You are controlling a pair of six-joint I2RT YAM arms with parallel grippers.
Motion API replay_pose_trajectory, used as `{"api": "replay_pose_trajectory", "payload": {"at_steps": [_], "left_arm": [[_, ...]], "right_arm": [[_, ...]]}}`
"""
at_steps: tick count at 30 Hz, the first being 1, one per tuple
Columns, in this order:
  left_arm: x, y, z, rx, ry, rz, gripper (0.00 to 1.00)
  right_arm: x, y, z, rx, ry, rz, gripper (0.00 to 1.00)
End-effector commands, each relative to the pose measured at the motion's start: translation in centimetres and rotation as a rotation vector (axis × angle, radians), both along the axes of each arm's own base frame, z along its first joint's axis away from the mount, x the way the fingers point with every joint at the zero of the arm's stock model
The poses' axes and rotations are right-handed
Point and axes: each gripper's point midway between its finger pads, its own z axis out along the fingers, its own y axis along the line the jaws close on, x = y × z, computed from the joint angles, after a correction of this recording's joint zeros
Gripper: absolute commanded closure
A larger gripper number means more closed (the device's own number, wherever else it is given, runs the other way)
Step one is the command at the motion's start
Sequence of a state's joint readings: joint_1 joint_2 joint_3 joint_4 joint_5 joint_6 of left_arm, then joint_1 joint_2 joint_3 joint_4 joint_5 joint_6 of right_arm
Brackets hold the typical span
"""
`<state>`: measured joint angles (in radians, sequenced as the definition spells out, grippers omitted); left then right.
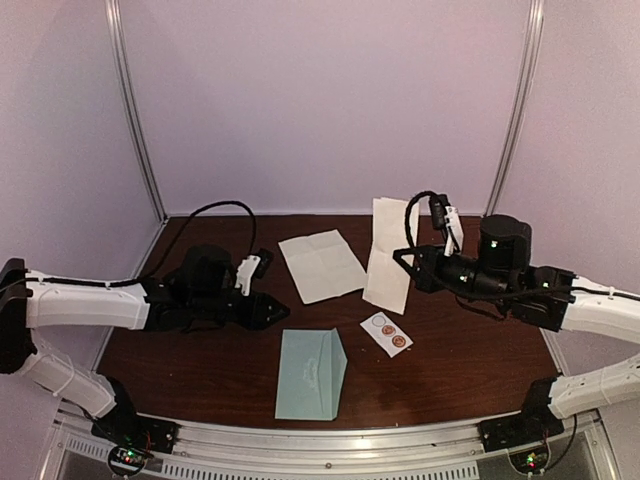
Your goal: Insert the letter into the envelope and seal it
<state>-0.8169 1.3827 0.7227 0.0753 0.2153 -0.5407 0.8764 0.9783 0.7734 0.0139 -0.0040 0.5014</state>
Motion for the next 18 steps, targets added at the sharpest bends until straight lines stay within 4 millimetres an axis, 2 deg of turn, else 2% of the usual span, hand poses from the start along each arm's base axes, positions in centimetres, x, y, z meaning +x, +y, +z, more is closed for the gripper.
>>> {"api": "replay_pose_trajectory", "payload": {"at_steps": [1, 3, 6, 8, 12, 15, 18], "left_arm": [[-2.4, 0.2, 2.0, -0.123, 0.06, -0.04, 0.62], [-3.2, -0.1, 4.9, -0.198, 0.006, -0.076, 0.54], [-4.2, -0.6, 9.3, -0.319, -0.078, -0.144, 0.38], [-5.4, -1.2, 11.6, -0.389, -0.108, -0.217, 0.31], [-6.4, -1.8, 14.8, -0.416, -0.18, -0.305, 0.23], [-6.3, -1.7, 16.8, -0.391, -0.242, -0.318, 0.15], [-6.8, -2.2, 18.4, -0.384, -0.265, -0.381, 0.12]], "right_arm": [[-2.6, 3.5, -2.7, -0.014, 0.16, 0.225, 1.0], [-4.1, 4.8, -3.1, 0.006, 0.171, 0.319, 1.0], [-6.0, 6.4, -2.0, 0.094, 0.148, 0.455, 1.0], [-7.2, 7.4, -1.1, 0.139, 0.133, 0.546, 1.0], [-8.3, 9.2, -0.4, 0.135, 0.122, 0.654, 1.0], [-8.3, 10.1, -1.8, 0.058, 0.16, 0.672, 1.0], [-9.1, 10.9, -2.5, 0.035, 0.181, 0.718, 1.0]]}}
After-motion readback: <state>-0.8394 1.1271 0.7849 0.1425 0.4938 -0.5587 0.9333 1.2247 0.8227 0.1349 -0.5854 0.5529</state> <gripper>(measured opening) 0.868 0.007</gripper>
